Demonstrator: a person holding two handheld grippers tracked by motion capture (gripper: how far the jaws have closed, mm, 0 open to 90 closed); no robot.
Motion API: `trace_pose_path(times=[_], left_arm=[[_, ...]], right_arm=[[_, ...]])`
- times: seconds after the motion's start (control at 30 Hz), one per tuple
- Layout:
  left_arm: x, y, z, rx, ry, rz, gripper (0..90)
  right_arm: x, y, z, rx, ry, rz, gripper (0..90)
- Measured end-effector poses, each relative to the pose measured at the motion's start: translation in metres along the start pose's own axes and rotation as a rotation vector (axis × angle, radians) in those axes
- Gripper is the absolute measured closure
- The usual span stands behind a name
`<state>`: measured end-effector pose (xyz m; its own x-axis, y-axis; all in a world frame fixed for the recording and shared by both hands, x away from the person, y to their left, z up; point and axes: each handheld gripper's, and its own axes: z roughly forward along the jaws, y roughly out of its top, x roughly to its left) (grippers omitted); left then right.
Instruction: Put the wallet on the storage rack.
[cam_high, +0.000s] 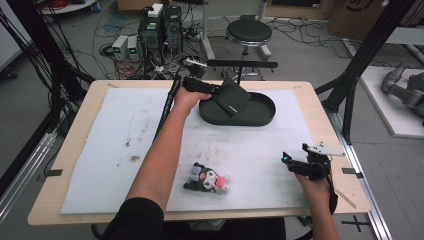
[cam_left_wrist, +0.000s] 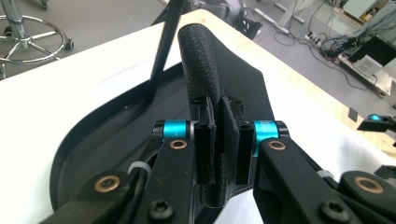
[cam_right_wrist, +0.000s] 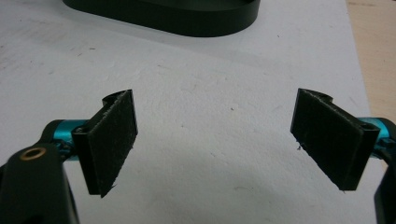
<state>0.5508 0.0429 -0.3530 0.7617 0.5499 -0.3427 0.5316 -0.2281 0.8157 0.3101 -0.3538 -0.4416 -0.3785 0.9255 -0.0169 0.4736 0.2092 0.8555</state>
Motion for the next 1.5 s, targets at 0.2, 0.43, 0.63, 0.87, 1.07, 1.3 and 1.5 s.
trace_pose_path(times=[0.2, 0.43, 0.63, 0.87, 1.07, 1.3, 1.5], left_arm=[[0.012, -0.007, 0.008, 0.024, 0.028, -0.016, 83.0], [0.02, -0.012, 0.011, 0.056, 0.102, -0.047, 53.9], [0.014, -0.014, 0.001, 0.07, 0.122, -0.024, 43.6], [0.005, -0.024, -0.024, 0.04, 0.119, 0.014, 34.1], [-0.005, -0.042, -0.044, 0.004, 0.097, 0.025, 30.4], [-0.027, -0.075, -0.074, -0.015, 0.034, 0.094, 24.2], [-0.04, -0.094, -0.095, -0.01, 0.041, 0.147, 21.5]], right_arm=[[0.003, 0.0, -0.001, 0.009, -0.011, -0.012, 15.0], [0.006, 0.0, 0.003, 0.019, -0.005, -0.033, 15.0], [0.008, 0.001, 0.005, 0.021, 0.001, -0.033, 15.0], [0.009, 0.002, 0.005, 0.019, 0.008, -0.036, 15.0], [0.013, 0.004, 0.007, 0.024, 0.005, -0.058, 15.0], [0.019, 0.005, 0.01, 0.027, 0.019, -0.074, 15.0], [0.02, 0.007, 0.01, 0.02, 0.025, -0.064, 15.0]])
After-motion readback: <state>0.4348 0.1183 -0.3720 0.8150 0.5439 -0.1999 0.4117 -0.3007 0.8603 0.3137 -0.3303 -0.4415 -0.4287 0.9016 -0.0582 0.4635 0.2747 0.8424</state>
